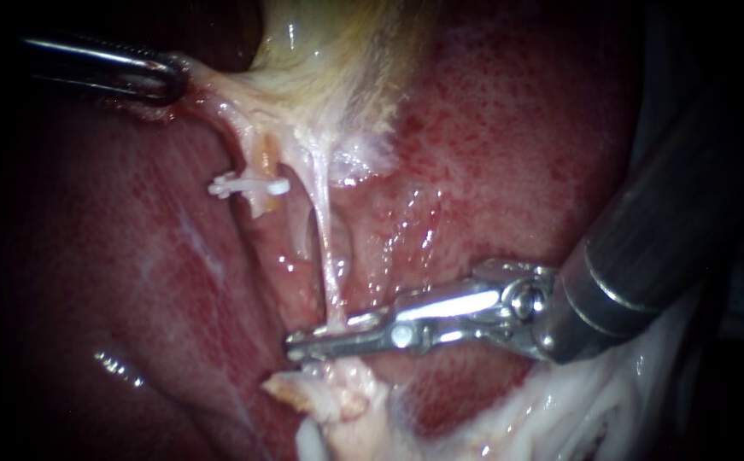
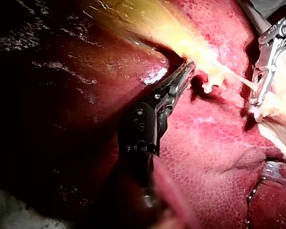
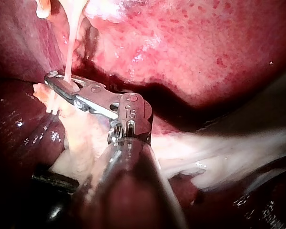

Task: Going back first clip right tube

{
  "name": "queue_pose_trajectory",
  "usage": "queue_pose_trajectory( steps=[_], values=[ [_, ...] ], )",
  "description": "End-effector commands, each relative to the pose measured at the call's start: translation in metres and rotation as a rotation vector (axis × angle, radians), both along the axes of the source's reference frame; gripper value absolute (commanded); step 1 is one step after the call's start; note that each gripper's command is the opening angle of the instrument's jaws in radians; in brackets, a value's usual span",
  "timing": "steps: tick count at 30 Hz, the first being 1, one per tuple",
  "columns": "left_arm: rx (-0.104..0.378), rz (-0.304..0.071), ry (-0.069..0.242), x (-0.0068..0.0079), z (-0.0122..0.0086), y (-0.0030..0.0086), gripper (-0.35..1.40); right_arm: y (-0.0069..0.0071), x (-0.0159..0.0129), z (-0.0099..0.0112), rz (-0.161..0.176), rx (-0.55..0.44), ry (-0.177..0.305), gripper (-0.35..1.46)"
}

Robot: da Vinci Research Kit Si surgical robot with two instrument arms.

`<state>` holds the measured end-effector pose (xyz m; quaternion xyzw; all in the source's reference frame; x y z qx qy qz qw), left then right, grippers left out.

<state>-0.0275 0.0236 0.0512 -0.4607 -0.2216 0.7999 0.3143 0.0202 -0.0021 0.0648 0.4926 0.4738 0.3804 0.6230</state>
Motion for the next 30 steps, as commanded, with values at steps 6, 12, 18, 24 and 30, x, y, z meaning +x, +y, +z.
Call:
queue_pose_trajectory(
  steps=[6,12,18,24,30],
  values=[
    [0.000,0.000,0.000,0.0000,0.0000,0.0000,-0.35,-0.0002,0.0006,0.0004,-0.021,-0.182,-0.005,0.36],
    [0.000,0.000,0.000,0.0000,0.0000,0.0000,-0.35,0.0004,0.0002,0.0012,-0.014,-0.410,-0.042,0.50],
    [0.000,0.000,0.000,0.0000,0.0000,0.0000,-0.35,0.0004,-0.0005,0.0012,-0.027,-0.534,-0.059,0.50],
    [0.000,0.001,0.000,0.0001,0.0000,-0.0001,-0.35,0.0005,-0.0017,0.0011,-0.039,-0.600,-0.061,0.50],
    [0.000,0.001,0.000,0.0002,0.0000,0.0000,-0.35,0.0016,-0.0047,-0.0005,-0.114,-0.762,-0.060,0.50]
  ],
)
